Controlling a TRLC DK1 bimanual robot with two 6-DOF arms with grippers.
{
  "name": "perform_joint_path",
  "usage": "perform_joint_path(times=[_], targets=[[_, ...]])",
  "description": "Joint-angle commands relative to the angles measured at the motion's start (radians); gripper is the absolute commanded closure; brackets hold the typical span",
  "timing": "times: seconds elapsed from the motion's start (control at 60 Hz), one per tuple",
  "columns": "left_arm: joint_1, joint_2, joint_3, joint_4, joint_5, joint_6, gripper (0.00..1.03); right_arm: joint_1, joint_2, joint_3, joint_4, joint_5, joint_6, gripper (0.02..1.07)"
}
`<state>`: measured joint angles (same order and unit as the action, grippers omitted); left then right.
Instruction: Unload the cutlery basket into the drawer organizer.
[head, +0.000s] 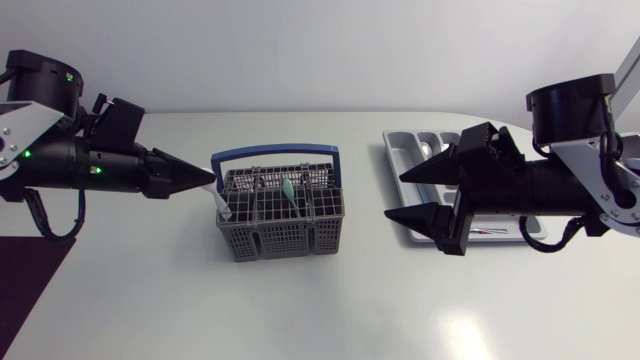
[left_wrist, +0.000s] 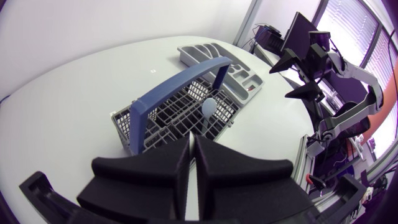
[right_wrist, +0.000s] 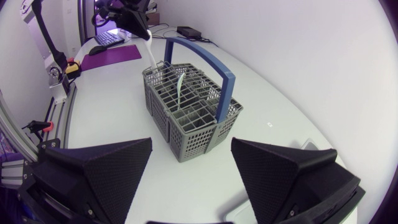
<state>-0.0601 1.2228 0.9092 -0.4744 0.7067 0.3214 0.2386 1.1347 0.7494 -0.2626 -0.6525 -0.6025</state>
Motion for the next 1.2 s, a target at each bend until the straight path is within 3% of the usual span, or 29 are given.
perform_joint_path(times=[0.0,0.15,0.383,0.833,1.033,1.183], targets=[[-0.049,-0.074,-0.055,0.023,-0.035,-0.099,0.99,0.014,-0.012,-0.025,-0.01,0.008,0.021,0.15],[-0.104,-0.121,-0.076,0.051,-0.113,-0.197,0.99,0.028,-0.013,-0.025,-0.01,0.021,0.029,0.15],[-0.113,-0.121,-0.064,0.083,-0.179,-0.292,0.99,0.044,-0.015,-0.027,-0.01,0.034,0.033,0.15],[-0.116,-0.164,0.105,-0.046,-0.179,-0.282,0.99,0.065,-0.038,-0.01,-0.026,0.054,0.037,0.15],[-0.176,-0.178,0.168,-0.102,-0.179,-0.258,0.99,0.08,-0.049,-0.013,-0.006,0.053,0.04,0.15],[-0.262,-0.117,0.189,-0.113,-0.128,-0.209,0.99,0.102,-0.067,-0.028,0.04,0.045,0.037,0.15]])
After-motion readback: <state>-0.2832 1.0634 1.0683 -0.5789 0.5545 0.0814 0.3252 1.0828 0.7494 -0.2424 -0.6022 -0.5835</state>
